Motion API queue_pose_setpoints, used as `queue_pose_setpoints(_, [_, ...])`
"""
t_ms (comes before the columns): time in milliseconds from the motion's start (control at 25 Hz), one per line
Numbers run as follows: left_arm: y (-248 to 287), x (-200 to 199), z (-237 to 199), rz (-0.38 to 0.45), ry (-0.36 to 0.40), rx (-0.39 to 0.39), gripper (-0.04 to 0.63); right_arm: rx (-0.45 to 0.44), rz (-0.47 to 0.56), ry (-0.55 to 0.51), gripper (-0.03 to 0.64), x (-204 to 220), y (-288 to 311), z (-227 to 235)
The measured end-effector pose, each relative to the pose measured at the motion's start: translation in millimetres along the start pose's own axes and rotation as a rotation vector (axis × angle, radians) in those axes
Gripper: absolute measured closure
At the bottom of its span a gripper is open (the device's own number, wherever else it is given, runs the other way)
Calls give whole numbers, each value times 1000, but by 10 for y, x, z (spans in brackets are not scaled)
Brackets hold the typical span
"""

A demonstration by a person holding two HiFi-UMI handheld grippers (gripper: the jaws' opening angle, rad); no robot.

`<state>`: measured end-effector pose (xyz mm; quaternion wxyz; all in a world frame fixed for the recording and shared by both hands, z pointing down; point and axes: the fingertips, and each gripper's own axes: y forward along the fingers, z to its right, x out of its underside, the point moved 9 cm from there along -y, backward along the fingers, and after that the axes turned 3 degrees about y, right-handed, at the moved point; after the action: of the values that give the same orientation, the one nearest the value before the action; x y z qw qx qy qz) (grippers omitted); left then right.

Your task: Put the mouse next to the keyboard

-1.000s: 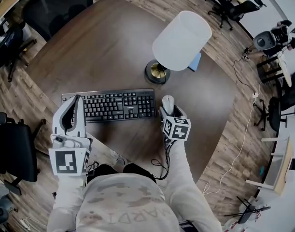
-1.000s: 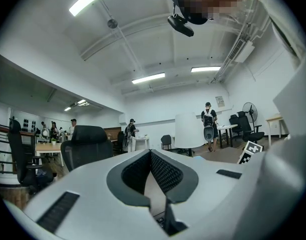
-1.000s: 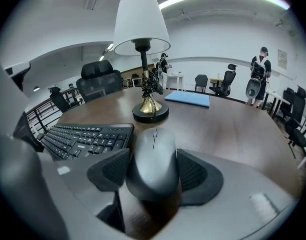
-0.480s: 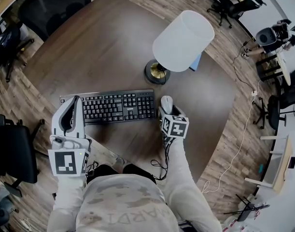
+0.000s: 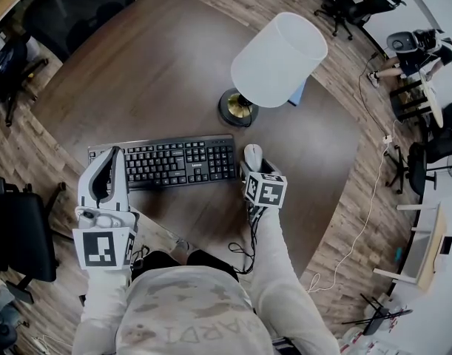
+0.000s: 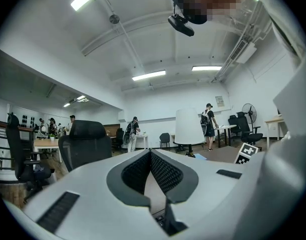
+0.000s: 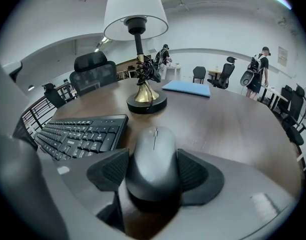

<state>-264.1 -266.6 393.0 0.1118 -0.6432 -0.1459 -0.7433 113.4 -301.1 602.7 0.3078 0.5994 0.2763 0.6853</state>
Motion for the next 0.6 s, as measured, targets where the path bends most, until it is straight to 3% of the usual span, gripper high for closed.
queue_pose_setpoints(200, [-35,-18,35,5,6,2,589,2,10,-1,294,-6,-12,1])
queue_pose_setpoints(440, [-152,-78,89,14,19,-12,589,-21,128,-9,294,-85,-286,-60])
queue_pose_setpoints(520, [-198,-116,120,20,22,-18,589,-50,182,-17,373,-127,-442,-109])
queue_pose_setpoints(600, [-251,-154,157,25,24,-25,589,-59,234,-28,495,-163,-600,-151])
